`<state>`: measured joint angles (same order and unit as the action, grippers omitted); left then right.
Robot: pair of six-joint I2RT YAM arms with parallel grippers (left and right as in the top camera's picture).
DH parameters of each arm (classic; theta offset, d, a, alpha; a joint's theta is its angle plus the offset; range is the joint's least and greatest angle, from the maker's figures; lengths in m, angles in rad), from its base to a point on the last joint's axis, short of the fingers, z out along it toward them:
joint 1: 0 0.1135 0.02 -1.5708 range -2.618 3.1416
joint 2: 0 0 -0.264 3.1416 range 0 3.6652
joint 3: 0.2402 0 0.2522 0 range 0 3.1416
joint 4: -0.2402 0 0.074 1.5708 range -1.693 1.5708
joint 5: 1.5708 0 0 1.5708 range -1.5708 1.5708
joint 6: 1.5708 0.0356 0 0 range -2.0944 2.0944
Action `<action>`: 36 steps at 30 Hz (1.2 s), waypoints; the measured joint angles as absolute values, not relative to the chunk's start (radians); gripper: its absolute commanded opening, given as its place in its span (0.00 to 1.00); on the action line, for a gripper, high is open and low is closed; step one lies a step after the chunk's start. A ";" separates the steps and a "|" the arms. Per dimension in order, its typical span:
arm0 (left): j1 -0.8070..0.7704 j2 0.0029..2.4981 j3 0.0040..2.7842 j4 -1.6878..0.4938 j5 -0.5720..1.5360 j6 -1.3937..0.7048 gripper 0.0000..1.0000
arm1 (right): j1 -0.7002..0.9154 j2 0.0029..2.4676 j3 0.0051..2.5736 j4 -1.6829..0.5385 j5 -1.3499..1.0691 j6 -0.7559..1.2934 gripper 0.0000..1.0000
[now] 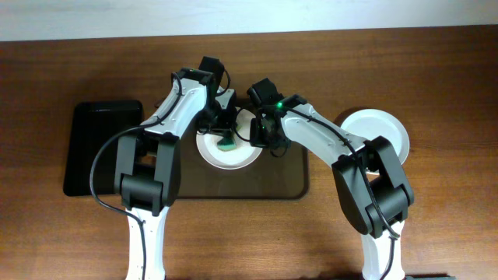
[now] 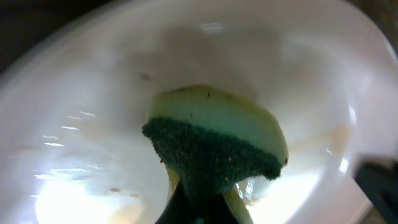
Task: Clean dirty plates on tray and stack at the side
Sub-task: 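Finish scrubbing and lift the sponge away with the left gripper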
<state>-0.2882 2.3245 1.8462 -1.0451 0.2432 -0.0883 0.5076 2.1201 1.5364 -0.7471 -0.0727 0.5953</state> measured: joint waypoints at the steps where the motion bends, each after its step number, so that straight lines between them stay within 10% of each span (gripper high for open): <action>1: -0.289 2.322 1.846 -1.034 0.210 -0.095 0.01 | 0.508 2.120 1.536 -0.746 -0.076 0.596 0.04; 26: -0.269 2.352 2.195 -1.259 -0.351 -0.212 0.01 | 0.513 2.120 1.559 -0.764 -0.097 0.595 0.04; 32: -0.261 2.352 2.300 -1.351 -0.350 -0.215 0.01 | 0.513 2.120 1.554 -0.768 -0.090 0.587 0.37; 36: -0.251 2.352 2.302 -1.371 -0.294 -0.218 0.01 | 0.513 2.144 1.554 -0.758 -0.099 0.591 0.31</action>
<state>-0.2508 2.3516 2.3024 -1.3708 -0.2935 -0.2180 0.5133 2.1445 1.5539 -0.7582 -0.0986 0.5915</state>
